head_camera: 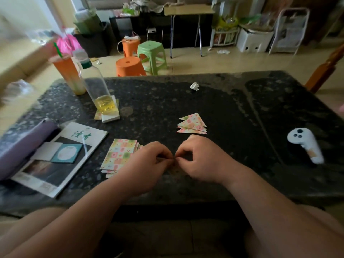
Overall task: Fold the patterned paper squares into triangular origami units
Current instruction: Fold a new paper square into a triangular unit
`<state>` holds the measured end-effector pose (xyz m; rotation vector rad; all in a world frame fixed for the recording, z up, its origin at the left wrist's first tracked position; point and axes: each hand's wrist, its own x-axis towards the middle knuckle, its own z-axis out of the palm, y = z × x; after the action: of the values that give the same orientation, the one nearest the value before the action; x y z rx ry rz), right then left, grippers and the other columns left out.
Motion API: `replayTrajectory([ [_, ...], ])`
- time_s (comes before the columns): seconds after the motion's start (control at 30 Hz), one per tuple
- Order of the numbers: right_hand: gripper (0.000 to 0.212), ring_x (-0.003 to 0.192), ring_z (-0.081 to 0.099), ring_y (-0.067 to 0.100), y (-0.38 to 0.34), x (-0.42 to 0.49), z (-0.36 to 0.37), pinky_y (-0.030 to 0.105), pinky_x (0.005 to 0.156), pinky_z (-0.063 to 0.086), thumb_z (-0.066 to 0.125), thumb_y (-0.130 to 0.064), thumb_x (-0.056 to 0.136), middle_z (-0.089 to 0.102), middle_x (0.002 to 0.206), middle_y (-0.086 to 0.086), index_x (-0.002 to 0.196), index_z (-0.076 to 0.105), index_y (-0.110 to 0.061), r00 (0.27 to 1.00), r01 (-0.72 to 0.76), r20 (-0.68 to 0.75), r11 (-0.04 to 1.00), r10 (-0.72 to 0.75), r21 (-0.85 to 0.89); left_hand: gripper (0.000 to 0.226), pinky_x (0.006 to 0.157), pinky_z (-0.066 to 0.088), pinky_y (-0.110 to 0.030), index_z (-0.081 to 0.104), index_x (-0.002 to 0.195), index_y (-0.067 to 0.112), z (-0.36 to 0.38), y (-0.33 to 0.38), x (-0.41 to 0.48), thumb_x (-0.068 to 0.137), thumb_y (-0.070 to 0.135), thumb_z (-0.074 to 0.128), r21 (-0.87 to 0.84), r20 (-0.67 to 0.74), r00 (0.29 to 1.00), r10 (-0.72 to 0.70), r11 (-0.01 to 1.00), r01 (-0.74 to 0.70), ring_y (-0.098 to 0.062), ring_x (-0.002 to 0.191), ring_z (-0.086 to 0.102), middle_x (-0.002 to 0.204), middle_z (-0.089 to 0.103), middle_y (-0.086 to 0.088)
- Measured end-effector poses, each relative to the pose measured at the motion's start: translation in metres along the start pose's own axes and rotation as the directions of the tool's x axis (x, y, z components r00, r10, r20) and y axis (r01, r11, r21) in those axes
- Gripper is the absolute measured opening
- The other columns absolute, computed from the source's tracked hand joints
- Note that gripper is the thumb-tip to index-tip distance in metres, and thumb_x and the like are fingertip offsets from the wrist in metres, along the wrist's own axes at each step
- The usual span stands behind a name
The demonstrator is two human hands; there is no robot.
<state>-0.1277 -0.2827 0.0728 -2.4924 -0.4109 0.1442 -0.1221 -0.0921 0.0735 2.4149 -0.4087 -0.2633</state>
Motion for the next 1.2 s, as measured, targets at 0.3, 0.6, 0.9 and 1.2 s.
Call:
replayTrajectory([
  [0.3, 0.013, 0.075, 0.061, 0.003, -0.055, -0.041, -0.010, 0.021, 0.064, 0.048, 0.071, -0.015, 0.088, 0.067, 0.070, -0.009, 0.082, 0.081, -0.021, 0.996, 0.054, -0.069, 0.995, -0.048, 0.084, 0.016, 0.077, 0.050, -0.024, 0.068, 0.079, 0.038, -0.020, 0.016, -0.059, 0.088, 0.026, 0.075, -0.090, -0.163, 0.984, 0.069, 0.992, -0.084, 0.002, 0.082, 0.063, 0.083, 0.068, 0.018],
  [0.6, 0.020, 0.075, 0.065, 0.007, -0.094, -0.041, -0.028, 0.035, 0.073, 0.056, 0.066, -0.020, 0.084, 0.066, 0.064, -0.010, 0.066, 0.073, -0.026, 0.990, -0.049, -0.130, 0.999, 0.049, -0.002, 0.021, 0.072, 0.046, -0.024, 0.067, 0.079, 0.034, -0.049, 0.040, -0.068, 0.091, 0.017, 0.068, -0.046, -0.168, 0.981, 0.094, 0.994, -0.103, -0.004, 0.080, 0.062, 0.082, 0.068, 0.013],
  [0.9, 0.031, 0.092, 0.068, 0.006, -0.075, -0.002, -0.020, 0.026, 0.080, 0.056, 0.068, -0.016, 0.091, 0.073, 0.081, -0.013, 0.066, 0.070, -0.035, 0.989, -0.126, -0.076, 0.992, 0.126, -0.002, 0.021, 0.055, 0.036, -0.012, 0.062, 0.078, 0.035, -0.052, 0.014, -0.032, 0.095, 0.021, 0.065, -0.010, -0.114, 0.993, 0.035, 0.999, -0.036, 0.000, 0.072, 0.058, 0.081, 0.064, 0.014],
  [1.2, 0.019, 0.073, 0.066, 0.008, -0.038, 0.011, -0.063, 0.026, 0.065, 0.054, 0.072, -0.021, 0.091, 0.071, 0.076, -0.009, 0.074, 0.076, -0.027, 0.952, -0.287, -0.142, 0.951, 0.270, -0.114, 0.019, 0.045, 0.041, -0.016, 0.068, 0.081, 0.032, -0.096, -0.014, -0.020, 0.095, 0.020, 0.066, -0.062, -0.179, 0.980, -0.082, 0.995, 0.072, -0.001, 0.053, 0.057, 0.074, 0.068, 0.009],
])
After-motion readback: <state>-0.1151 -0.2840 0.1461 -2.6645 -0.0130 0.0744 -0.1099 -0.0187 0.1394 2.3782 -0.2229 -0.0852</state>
